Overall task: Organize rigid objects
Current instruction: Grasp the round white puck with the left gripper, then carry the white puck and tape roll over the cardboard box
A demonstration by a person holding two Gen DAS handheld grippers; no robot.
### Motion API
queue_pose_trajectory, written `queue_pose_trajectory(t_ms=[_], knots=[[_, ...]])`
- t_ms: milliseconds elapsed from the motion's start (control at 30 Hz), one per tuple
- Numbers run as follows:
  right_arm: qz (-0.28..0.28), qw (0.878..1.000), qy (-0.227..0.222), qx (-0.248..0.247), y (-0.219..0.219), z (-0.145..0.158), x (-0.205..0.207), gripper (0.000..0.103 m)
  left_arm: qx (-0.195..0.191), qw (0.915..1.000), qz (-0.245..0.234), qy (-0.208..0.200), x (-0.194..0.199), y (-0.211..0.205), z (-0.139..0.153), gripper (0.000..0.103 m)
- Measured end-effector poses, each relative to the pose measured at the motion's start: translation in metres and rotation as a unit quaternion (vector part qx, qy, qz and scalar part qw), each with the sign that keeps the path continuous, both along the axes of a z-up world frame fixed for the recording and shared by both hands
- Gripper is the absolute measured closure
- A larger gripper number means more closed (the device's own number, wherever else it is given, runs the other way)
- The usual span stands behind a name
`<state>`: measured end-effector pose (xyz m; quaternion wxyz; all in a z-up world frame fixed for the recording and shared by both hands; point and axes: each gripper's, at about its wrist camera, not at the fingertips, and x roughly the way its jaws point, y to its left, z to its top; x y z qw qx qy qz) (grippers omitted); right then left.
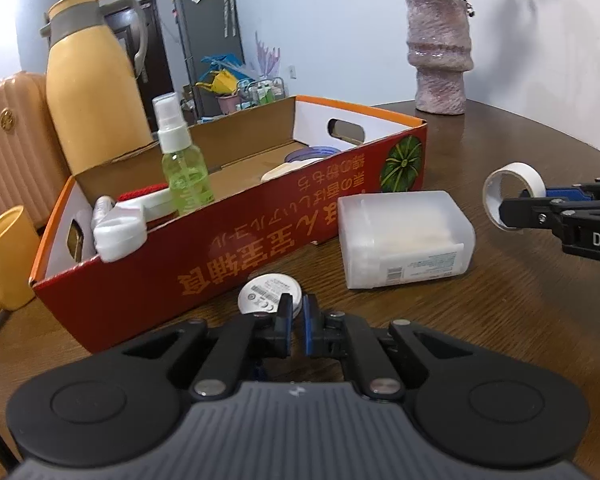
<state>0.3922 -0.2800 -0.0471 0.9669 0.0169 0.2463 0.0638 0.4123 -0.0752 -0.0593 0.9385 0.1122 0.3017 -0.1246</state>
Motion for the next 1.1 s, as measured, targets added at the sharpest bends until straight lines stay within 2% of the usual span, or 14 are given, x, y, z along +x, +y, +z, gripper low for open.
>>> queue_pose_trajectory(t_ms=[33,67,100,167,233,433,500,533,833,1100], knots=[[0.000,1.000,-0.001,0.000,0.000,0.000,0.000,0.080,-0.004,1.0000,0.005,0.002,0.001,0.002,0.000,0.093],[0.001,1.000,-0.002,0.000,0.000,0.001,-0.001,0.080,-0.008,0.9999,0.009,0.001,0.000,0.004,0.001,0.086],[0.001,1.000,-0.003,0.000,0.000,0.001,-0.001,0.080,-0.012,0.9998,0.013,0.000,0.001,0.006,0.002,0.070],[0.003,1.000,-0.004,-0.001,0.001,0.001,-0.002,0.079,-0.016,0.9997,0.021,-0.001,0.002,0.007,0.003,0.053],[0.006,1.000,-0.004,-0.002,0.002,0.002,-0.003,0.079,-0.009,0.9994,0.032,-0.004,0.005,0.007,0.002,0.052],[0.008,1.000,-0.002,-0.005,0.004,0.001,-0.002,0.079,-0.019,0.9979,0.056,0.025,0.023,0.008,-0.003,0.053],[0.008,1.000,-0.001,-0.005,0.004,0.001,-0.002,0.079,-0.024,0.9977,0.056,0.028,0.026,0.008,-0.003,0.063],[0.009,1.000,-0.001,-0.005,0.004,0.001,-0.002,0.080,-0.024,0.9980,0.052,0.027,0.026,0.006,-0.002,0.063],[0.009,1.000,-0.002,0.001,0.003,0.001,-0.002,0.080,-0.011,0.9995,0.029,-0.005,0.006,-0.002,0.003,0.063],[0.010,0.999,-0.031,0.027,0.000,0.005,-0.007,0.079,-0.034,0.9976,0.043,-0.043,-0.027,-0.002,0.021,0.063]])
